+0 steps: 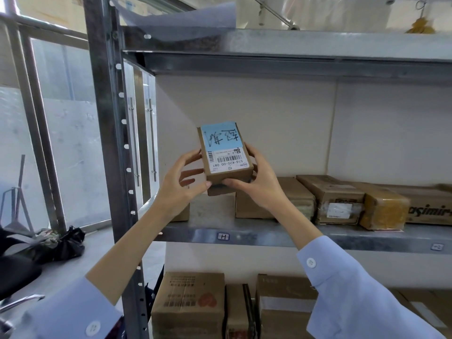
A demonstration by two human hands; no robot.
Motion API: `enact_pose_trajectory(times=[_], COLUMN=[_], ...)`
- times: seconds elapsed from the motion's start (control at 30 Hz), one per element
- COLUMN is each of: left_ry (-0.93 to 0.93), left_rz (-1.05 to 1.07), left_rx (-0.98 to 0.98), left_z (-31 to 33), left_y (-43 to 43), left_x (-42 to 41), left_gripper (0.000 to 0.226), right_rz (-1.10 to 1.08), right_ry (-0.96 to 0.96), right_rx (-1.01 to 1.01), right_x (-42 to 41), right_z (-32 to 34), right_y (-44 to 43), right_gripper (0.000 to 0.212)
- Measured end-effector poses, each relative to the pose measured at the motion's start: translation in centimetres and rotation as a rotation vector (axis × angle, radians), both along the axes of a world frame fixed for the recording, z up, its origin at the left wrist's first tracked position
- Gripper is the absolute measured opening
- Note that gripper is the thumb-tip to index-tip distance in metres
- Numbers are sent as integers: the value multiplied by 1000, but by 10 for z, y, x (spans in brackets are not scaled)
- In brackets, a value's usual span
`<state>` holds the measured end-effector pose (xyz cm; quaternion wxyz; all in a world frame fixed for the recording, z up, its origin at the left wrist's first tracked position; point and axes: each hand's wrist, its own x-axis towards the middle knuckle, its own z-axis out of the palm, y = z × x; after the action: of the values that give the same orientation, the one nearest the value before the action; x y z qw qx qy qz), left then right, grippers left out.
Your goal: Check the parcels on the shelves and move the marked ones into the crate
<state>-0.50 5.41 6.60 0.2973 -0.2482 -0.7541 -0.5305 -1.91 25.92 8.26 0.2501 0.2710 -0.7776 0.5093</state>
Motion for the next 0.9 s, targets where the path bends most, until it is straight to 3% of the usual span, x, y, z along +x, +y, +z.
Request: enact_pose_trajectory(times=[0.23,0.43,0.53,0.67,0.9], left_ry=[-58,-93,-122,-123,-65], left_rz=[-76,-12,-36,-38,8], left_rx=[2,83,25,3,95], left_z=[-2,5,9,9,9], left_y=[-14,-21,-26,-31,-33], left_x=[-1,-9,-10,-10,-9], left_gripper=[65,84,98,94,73], right_rz=[35,113,160,152,6], right_ry=[-33,-32,-41,-40,-9], right_rx=[36,81,102,67,-6], right_x=[1,5,4,-2,-14], right_z=[-7,-9,-9,-9,0], right_y=[16,20,22,25,29], right_gripper=[88,89,91,88,59])
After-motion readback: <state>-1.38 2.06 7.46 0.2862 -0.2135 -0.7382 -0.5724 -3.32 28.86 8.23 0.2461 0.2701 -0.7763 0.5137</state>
